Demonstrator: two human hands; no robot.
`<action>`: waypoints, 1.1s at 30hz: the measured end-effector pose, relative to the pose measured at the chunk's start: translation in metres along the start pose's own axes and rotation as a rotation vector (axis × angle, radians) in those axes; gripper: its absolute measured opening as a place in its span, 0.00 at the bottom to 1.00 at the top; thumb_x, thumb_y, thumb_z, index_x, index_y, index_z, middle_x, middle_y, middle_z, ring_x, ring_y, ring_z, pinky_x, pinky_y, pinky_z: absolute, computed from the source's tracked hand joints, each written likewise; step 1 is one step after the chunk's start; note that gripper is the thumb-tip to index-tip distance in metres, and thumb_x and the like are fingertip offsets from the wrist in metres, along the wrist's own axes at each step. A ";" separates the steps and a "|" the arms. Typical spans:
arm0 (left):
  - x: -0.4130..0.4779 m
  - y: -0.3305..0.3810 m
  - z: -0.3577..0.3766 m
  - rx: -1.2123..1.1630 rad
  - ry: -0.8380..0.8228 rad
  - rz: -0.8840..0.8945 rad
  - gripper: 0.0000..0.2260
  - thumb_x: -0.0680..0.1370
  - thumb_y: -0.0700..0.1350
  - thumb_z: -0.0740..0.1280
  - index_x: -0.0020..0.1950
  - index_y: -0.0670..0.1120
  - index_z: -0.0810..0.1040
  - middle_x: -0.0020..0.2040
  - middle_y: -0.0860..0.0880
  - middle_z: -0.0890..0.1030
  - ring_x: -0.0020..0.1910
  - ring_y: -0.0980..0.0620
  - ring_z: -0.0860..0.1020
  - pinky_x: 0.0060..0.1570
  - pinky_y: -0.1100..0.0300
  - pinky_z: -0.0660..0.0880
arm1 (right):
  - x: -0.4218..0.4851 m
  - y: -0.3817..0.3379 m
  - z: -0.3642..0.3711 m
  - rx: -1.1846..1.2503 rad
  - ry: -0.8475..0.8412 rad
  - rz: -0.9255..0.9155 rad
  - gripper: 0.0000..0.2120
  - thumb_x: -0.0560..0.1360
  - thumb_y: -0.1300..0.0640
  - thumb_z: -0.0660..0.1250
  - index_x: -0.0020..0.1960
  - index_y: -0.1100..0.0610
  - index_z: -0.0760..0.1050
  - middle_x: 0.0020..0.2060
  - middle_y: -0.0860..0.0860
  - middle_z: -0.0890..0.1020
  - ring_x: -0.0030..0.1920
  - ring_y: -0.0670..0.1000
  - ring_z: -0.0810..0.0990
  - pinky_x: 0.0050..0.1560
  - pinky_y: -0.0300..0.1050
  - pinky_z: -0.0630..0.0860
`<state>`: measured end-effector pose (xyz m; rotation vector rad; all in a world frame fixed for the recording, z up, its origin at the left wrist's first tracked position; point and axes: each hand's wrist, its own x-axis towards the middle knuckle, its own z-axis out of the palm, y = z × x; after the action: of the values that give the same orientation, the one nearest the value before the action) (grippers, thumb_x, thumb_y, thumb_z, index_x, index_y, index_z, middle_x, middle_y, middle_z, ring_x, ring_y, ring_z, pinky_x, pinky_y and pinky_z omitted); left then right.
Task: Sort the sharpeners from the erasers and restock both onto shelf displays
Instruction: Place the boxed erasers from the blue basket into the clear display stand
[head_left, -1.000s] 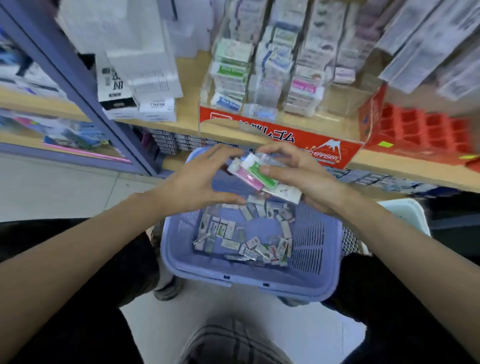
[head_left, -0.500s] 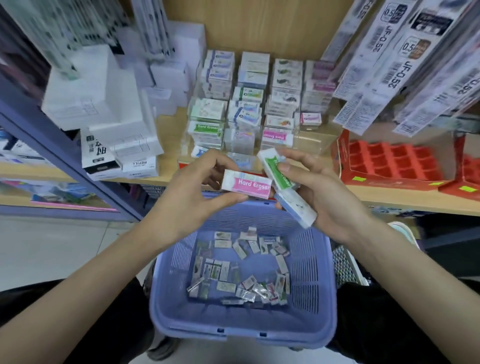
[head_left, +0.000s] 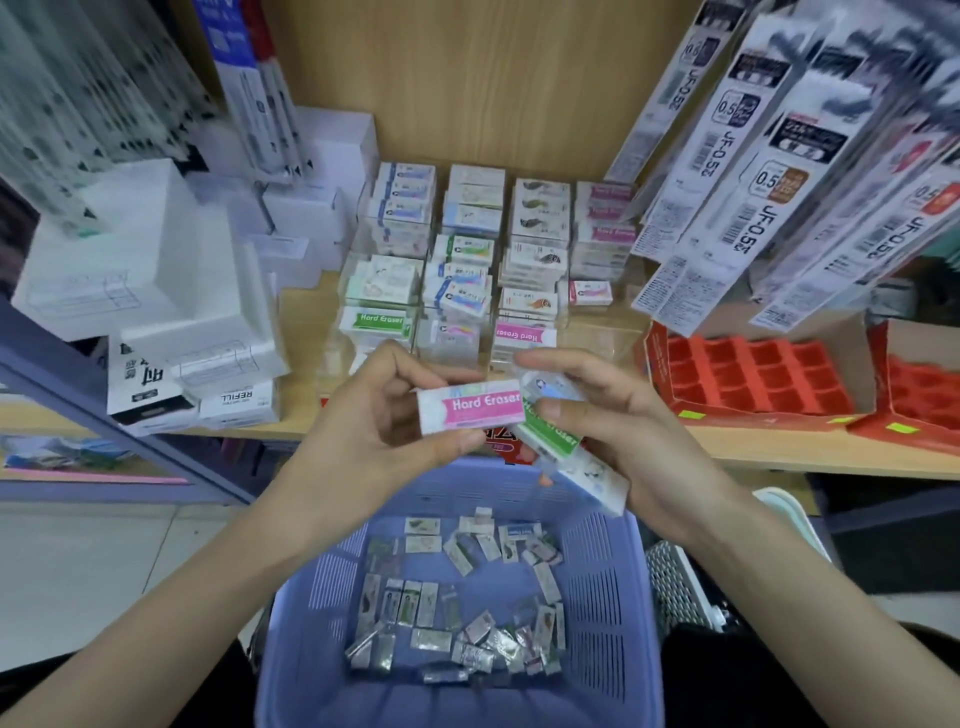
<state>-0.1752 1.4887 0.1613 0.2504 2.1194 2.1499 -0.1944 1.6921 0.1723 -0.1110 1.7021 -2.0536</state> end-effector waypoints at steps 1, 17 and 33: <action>0.001 0.000 0.002 0.005 -0.012 -0.014 0.16 0.62 0.42 0.72 0.44 0.42 0.68 0.51 0.55 0.83 0.49 0.57 0.82 0.45 0.67 0.76 | 0.000 0.000 0.000 -0.004 -0.001 0.007 0.14 0.68 0.62 0.67 0.53 0.53 0.81 0.48 0.57 0.84 0.38 0.56 0.82 0.36 0.46 0.81; 0.056 -0.038 -0.003 0.724 0.108 0.183 0.18 0.67 0.57 0.72 0.54 0.50 0.81 0.42 0.59 0.71 0.41 0.60 0.73 0.43 0.66 0.70 | 0.011 0.006 -0.012 -0.131 0.386 0.023 0.14 0.68 0.63 0.74 0.51 0.54 0.77 0.51 0.51 0.80 0.42 0.54 0.82 0.46 0.52 0.80; 0.100 -0.058 0.036 1.178 0.174 0.313 0.24 0.71 0.47 0.74 0.63 0.39 0.75 0.41 0.43 0.81 0.44 0.43 0.79 0.49 0.47 0.77 | 0.001 0.006 -0.036 -0.288 0.433 -0.073 0.10 0.71 0.68 0.70 0.49 0.56 0.76 0.56 0.44 0.78 0.40 0.34 0.78 0.38 0.26 0.72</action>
<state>-0.2679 1.5446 0.1073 0.5026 3.3497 0.7283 -0.2064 1.7232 0.1581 0.1979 2.2812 -1.9701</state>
